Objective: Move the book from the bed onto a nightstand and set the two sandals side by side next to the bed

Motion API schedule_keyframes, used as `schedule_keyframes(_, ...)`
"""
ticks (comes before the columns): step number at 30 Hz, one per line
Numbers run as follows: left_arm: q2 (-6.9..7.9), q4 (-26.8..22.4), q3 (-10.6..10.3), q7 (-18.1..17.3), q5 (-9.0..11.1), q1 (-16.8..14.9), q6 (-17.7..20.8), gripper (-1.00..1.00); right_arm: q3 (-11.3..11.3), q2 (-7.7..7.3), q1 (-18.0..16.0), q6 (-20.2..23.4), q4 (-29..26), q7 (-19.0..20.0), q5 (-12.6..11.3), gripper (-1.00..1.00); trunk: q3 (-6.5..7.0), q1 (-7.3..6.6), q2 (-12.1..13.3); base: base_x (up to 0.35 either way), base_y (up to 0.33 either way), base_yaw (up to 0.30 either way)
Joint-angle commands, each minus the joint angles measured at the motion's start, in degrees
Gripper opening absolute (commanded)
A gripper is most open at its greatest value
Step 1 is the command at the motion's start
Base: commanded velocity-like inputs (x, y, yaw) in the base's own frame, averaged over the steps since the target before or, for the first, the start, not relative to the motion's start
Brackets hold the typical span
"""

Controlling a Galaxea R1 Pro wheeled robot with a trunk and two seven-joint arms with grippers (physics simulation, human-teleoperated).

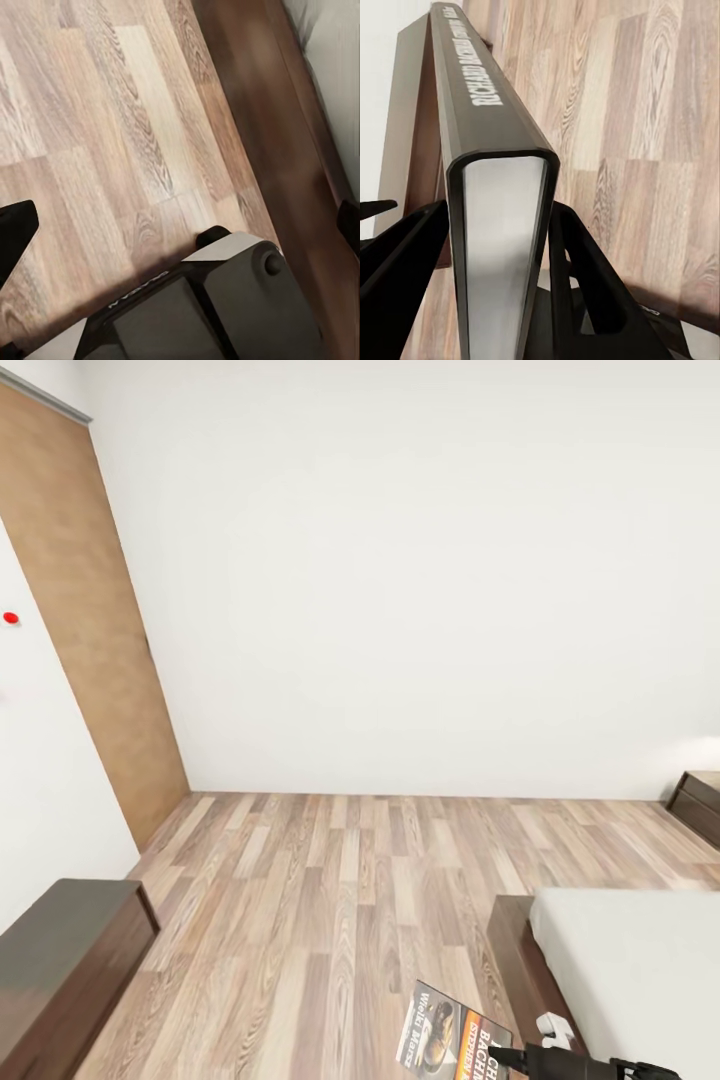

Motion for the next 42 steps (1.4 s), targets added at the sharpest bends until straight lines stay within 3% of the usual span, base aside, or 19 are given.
schedule_keyframes(1, 0.04, 0.0, -0.5, 0.0, 0.2, -0.1, -0.4, 1.00, -0.8, -0.04, -0.1, 0.6, 0.1, 0.1, 0.2, -1.00, -0.13, 0.07, -0.1, 0.322, 0.000, 0.000)
schedule_keyframes(42, -0.05, 0.1, -0.5, 0.1, 0.2, -0.1, -0.3, 1.00, -0.7, -0.04, -0.1, 0.6, 0.1, 0.2, 0.2, -1.00, -0.13, 0.07, -0.1, 0.322, 0.000, 0.000)
